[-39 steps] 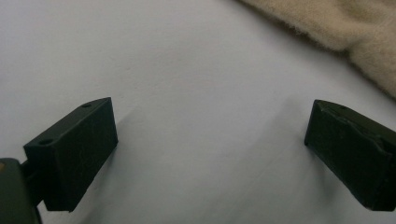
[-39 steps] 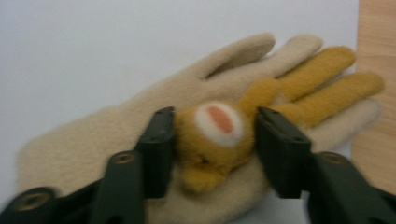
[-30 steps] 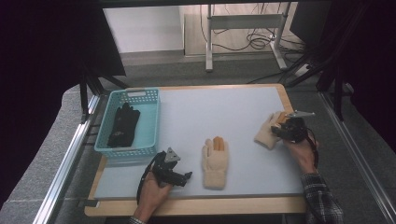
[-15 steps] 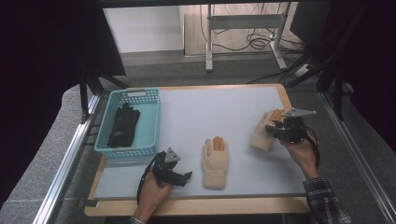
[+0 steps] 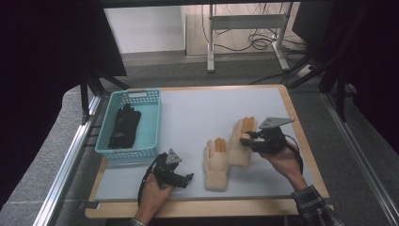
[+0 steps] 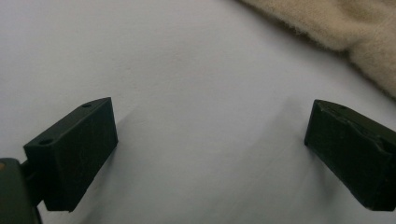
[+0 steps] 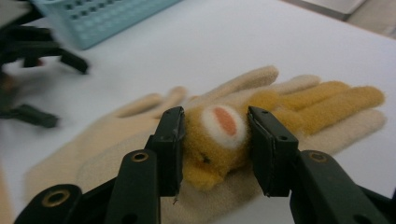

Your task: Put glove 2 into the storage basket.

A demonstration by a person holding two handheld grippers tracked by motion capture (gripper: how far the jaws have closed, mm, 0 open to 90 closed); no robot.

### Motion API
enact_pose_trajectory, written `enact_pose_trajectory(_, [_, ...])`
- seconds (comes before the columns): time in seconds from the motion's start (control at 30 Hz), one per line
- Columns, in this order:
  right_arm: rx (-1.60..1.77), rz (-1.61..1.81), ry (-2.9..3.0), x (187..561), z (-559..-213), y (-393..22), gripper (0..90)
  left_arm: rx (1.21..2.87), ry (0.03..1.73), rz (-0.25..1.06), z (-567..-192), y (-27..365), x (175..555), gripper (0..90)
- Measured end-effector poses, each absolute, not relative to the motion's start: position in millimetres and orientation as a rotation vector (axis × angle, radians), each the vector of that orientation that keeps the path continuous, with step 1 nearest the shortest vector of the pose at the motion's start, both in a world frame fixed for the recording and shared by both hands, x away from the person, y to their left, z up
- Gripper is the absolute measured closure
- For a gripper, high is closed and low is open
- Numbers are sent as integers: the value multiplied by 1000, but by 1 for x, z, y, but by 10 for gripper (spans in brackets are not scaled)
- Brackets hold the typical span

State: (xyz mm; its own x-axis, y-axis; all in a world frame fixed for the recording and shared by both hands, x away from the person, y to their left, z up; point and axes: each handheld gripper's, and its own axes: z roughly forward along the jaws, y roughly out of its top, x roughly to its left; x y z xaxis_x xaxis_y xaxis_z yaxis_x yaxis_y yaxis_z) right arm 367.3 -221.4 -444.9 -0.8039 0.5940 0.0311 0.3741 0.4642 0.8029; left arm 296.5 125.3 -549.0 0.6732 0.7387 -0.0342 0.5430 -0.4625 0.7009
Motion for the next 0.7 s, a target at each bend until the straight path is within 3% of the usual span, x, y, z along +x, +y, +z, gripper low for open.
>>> enact_pose_trajectory(0.4, [637, 1331, 2617, 335, -456, -160, 569, 2182, 984, 357, -549, 125, 296, 28])
enact_pose_trajectory(0.7, [667, 1289, 2631, 332, -481, -151, 568, 2183, 981, 359, -549, 125, 296, 28])
